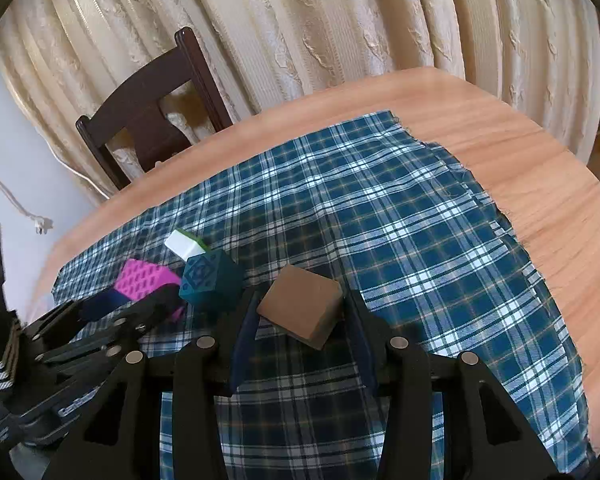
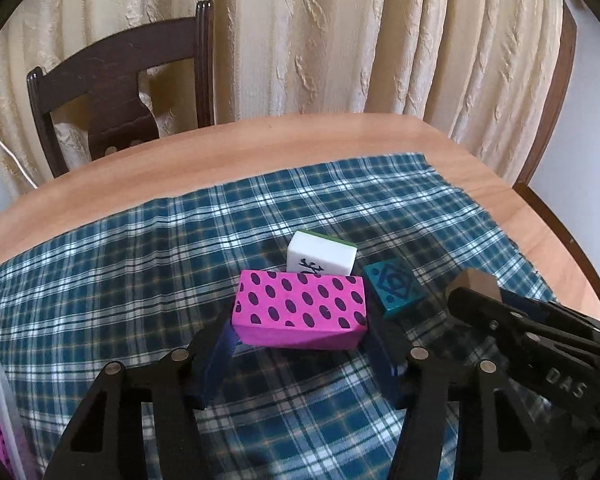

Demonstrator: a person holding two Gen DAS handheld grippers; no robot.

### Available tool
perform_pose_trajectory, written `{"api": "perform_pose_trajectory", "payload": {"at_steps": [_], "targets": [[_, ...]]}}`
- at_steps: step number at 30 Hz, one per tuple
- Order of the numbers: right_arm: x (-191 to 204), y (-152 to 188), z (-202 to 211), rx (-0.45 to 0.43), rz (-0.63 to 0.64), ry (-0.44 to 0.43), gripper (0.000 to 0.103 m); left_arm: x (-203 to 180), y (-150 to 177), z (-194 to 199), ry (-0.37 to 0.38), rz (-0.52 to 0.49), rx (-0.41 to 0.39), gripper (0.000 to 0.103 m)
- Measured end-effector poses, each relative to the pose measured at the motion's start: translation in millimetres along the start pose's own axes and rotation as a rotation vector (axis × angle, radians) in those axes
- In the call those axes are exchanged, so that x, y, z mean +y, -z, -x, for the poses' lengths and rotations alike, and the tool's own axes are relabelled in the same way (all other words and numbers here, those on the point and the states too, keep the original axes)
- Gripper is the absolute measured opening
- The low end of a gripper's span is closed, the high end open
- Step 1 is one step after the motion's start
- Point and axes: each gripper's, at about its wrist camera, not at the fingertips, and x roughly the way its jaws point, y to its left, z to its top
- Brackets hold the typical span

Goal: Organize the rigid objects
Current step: 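Carry the magenta block into the bowl with the right gripper while the left holds the wooden cube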

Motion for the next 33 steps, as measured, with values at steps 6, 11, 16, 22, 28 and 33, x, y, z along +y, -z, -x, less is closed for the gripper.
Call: {"api": "perform_pose_trajectory", "payload": {"at_steps": [6,11,16,22,28,33], "targets": [[7,6,31,-0.058,0.007,-0.025,0.063,-1,0,0,-0.002,0.000,-0.002,0.045],[21,16,56,-0.107,0.029,-0.062,0.063,-1,0,1,-0.002,0.003,-0.007,0.045],[35,26,77,-0.149,0.064,-0.080,0.063,-1,-1,2,-0.009,-0.001,-0.018,0.045],[55,41,98,-0.212,0.102,-0.133,0.063,-1,0,6,-0.008,0.006,-0.043,0.044],[87,55,119,-0.255,0.151,-0.176,0.063,4,0,11,-0.008,0.019,-0.071,0.043],[124,67,136,-0.286,0.228,-0.223,0.063,1,1,9,-0.004,0.011,-0.062,0.042]]}}
